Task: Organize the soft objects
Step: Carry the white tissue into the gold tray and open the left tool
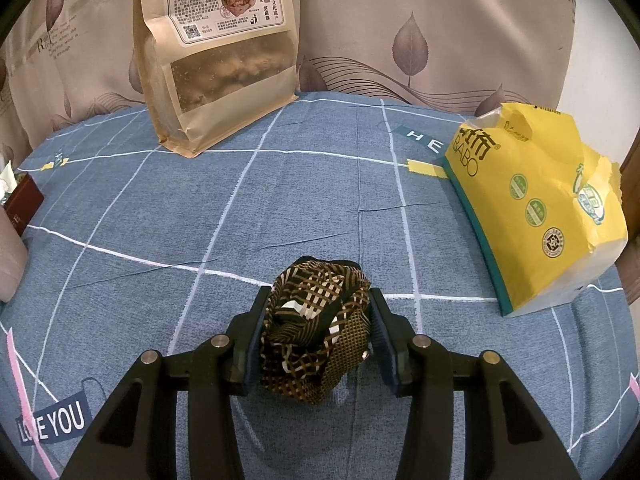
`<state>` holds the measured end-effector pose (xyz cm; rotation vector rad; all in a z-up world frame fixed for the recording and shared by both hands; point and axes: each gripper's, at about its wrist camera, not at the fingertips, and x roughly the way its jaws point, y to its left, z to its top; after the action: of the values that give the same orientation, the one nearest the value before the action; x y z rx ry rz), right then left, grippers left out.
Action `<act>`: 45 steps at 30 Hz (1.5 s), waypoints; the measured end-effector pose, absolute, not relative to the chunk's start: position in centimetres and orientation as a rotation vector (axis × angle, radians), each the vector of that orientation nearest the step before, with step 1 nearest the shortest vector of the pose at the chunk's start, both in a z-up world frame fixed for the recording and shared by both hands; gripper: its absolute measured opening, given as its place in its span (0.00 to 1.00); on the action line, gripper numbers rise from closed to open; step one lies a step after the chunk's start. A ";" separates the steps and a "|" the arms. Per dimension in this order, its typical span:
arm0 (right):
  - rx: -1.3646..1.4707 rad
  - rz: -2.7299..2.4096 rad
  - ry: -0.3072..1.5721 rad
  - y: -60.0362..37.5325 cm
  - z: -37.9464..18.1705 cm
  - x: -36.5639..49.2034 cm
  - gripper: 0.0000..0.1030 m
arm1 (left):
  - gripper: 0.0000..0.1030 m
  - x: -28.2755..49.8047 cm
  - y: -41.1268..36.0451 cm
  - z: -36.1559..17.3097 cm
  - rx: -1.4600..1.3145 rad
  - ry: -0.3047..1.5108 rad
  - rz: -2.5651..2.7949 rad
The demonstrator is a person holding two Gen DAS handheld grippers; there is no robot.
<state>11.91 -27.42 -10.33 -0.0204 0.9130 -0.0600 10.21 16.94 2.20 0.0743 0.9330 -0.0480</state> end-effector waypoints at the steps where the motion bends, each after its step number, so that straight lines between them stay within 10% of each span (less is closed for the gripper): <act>1: -0.021 -0.060 0.913 -27.5 -10.3 11.9 0.43 | 0.17 10.3 17.4 2.0 0.069 0.938 -0.038; 17: -0.026 -0.063 0.913 -27.4 -10.4 11.9 0.42 | 0.18 11.9 22.1 -2.8 -0.010 1.004 0.034; 20: -0.027 -0.065 0.913 -27.4 -10.4 11.9 0.43 | 0.24 12.0 22.2 -3.0 0.001 1.013 0.031; 22: -0.028 -0.066 0.913 -27.4 -10.4 11.9 0.43 | 0.46 11.8 22.1 -3.0 0.003 1.007 0.031; 28: -0.033 -0.068 0.913 -27.5 -10.3 11.9 0.43 | 0.57 11.0 21.6 -2.7 0.027 0.993 0.028; 45: -0.053 -0.080 0.913 -27.3 -10.2 12.0 0.37 | 0.58 4.6 22.6 0.1 0.076 0.871 0.117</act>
<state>12.01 -27.26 -10.22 -0.0532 0.9133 -0.0803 4.55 22.56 0.06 0.0757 0.8706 0.1171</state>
